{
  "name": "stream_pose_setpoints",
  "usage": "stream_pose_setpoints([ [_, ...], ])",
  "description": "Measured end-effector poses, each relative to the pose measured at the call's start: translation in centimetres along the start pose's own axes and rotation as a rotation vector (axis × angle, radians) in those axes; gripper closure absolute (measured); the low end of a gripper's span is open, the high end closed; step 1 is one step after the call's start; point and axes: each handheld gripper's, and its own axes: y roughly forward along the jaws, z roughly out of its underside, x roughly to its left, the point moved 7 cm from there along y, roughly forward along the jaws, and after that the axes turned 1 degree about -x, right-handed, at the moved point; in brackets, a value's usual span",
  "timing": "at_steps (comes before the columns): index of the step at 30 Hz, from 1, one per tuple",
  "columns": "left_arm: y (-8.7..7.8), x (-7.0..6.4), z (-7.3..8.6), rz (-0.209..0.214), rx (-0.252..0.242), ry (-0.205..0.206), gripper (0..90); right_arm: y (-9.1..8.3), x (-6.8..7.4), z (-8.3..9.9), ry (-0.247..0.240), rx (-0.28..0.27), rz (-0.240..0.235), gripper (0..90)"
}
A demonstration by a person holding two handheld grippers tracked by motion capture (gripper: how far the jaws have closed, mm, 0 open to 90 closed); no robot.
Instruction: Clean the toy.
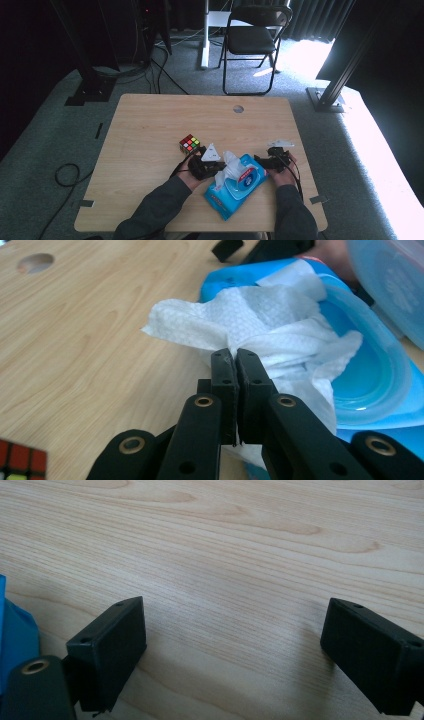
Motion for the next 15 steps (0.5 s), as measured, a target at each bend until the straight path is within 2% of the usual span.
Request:
stream_pose_setpoints([
  [4, 0.4, -0.3, -0.1, -0.008, 0.009, 0.008, 87.4, 0.0, 0.0, 0.0, 0.000, 0.000, 0.000, 10.6],
  [7, 0.6, -0.7, -0.3, 0.006, 0.008, 0.013, 85.7, 0.0, 0.0, 0.0, 0.000, 0.000, 0.000, 10.6],
  [10, 1.2, -1.6, -0.8, 0.034, -0.005, 0.028, 79.6, 0.0, 0.0, 0.0, 0.000, 0.000, 0.000, 10.6],
  [15, 1.8, -2.6, -1.4, 0.074, -0.014, 0.045, 64.1, 0.0, 0.0, 0.0, 0.001, 0.000, 0.000, 10.6],
])
